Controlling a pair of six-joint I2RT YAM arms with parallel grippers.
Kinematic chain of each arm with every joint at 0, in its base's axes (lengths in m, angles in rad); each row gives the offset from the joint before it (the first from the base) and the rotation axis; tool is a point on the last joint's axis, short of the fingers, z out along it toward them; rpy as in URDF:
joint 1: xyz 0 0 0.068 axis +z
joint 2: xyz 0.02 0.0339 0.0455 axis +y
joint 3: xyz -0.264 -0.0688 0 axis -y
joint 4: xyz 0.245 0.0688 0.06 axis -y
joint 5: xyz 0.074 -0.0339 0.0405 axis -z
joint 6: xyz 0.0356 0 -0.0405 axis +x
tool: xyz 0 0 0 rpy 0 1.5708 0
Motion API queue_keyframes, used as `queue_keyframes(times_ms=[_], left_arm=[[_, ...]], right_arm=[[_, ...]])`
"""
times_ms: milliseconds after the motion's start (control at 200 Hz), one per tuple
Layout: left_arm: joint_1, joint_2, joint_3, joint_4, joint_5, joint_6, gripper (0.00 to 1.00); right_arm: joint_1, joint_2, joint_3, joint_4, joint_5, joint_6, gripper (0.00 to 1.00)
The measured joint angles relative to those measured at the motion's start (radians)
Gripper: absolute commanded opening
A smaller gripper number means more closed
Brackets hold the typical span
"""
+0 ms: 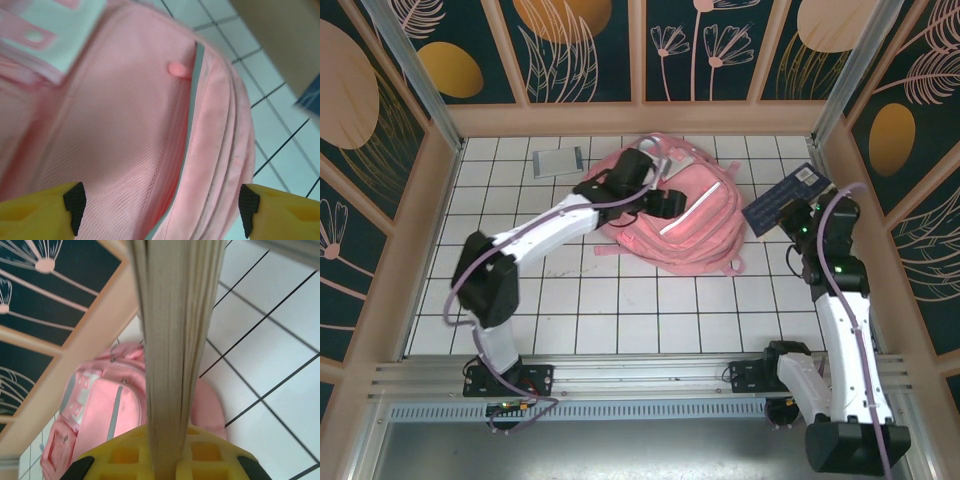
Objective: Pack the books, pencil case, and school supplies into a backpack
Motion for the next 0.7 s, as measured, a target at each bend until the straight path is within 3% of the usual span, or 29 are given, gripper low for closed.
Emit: queue_keyframes(times_ms=[235, 525, 701], left_arm=[[-0.006, 0.201, 0.151, -0.059, 0.044, 0.024, 0.73], [-0.038, 0.256, 0.241, -0.050, 0.106, 0.021, 0.63], [-0.060, 0.274, 0.243, -0.055, 0.114, 0.033, 0.51]], right_arm=[[-0.009, -0.010, 0.006, -0.032, -0.032, -0.008, 0.00], [-0.011, -0.011, -0.022, -0.031, -0.070, -0.018, 0.00], [-0.024, -0.010, -0.053, -0.028, -0.098, -0.018, 0.00]])
